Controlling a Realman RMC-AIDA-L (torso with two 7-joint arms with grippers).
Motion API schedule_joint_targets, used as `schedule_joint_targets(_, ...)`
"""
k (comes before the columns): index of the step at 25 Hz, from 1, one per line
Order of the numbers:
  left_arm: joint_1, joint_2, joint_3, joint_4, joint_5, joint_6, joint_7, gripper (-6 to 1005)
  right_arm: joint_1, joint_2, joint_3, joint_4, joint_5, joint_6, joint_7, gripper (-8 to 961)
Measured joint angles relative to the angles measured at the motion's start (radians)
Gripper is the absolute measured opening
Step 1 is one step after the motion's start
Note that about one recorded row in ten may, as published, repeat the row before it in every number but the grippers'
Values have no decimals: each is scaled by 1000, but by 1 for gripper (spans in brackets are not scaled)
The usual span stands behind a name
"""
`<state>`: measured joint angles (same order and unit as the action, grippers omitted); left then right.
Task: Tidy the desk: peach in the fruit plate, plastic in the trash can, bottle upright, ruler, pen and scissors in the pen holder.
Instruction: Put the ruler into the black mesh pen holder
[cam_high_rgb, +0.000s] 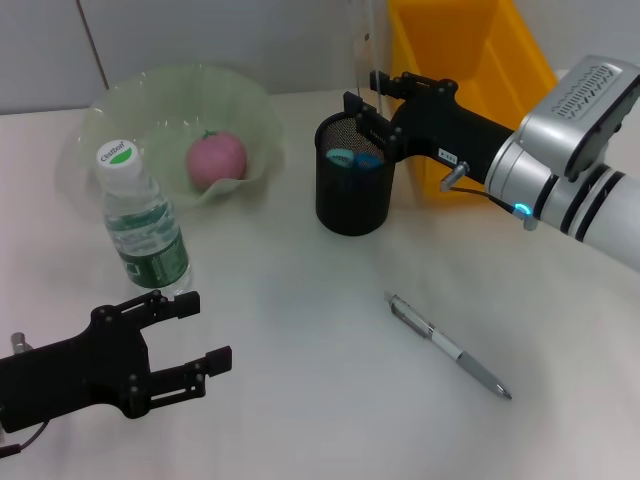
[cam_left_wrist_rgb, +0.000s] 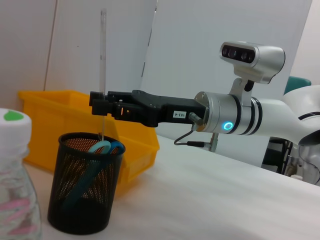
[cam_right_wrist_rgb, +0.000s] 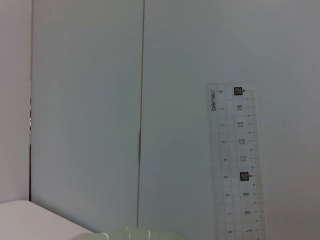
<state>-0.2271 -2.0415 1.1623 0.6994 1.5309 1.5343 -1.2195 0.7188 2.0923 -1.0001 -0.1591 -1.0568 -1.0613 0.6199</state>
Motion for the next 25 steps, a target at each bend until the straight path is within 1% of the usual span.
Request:
schedule_joint_targets(2,0,0,-1,0,0,0,0,802,13,0,0,15,0,9,-1,394)
schedule_joint_targets(12,-1,0,-4,-2,0,0,0,802,30,0,0,30,-1,47,-2,394)
schedule_joint_targets(25,-4,1,-6,-3,0,0,0,802,30,0,-9,30,-9,55,-2,393)
